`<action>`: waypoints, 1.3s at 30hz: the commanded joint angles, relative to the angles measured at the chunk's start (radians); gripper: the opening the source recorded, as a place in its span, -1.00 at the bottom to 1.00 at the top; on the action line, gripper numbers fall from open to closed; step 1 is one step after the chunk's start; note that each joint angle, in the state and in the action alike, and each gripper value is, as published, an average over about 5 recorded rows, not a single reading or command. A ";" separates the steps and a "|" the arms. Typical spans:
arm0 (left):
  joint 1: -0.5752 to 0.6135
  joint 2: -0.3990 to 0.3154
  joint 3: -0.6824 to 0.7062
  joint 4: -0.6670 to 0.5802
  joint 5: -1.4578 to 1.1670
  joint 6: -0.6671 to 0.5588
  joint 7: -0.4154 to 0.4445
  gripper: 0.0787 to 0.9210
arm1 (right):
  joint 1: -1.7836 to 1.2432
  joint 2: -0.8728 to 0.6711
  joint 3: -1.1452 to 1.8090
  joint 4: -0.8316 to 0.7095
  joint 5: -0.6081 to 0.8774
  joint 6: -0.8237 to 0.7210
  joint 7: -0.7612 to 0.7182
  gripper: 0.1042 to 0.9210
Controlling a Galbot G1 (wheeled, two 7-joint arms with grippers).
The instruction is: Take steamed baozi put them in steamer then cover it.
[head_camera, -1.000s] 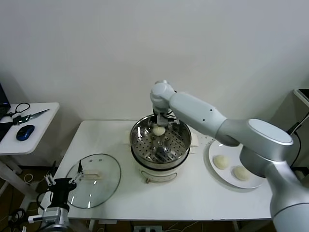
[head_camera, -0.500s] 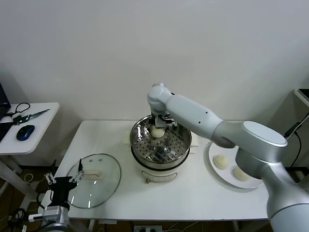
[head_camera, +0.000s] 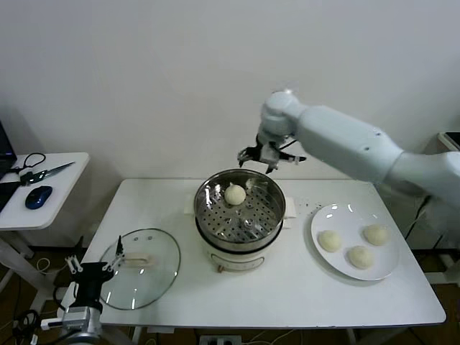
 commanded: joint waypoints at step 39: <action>0.018 0.003 -0.011 -0.025 0.010 0.012 -0.006 0.77 | -0.499 -0.202 0.167 -0.227 0.182 -0.418 -0.041 0.76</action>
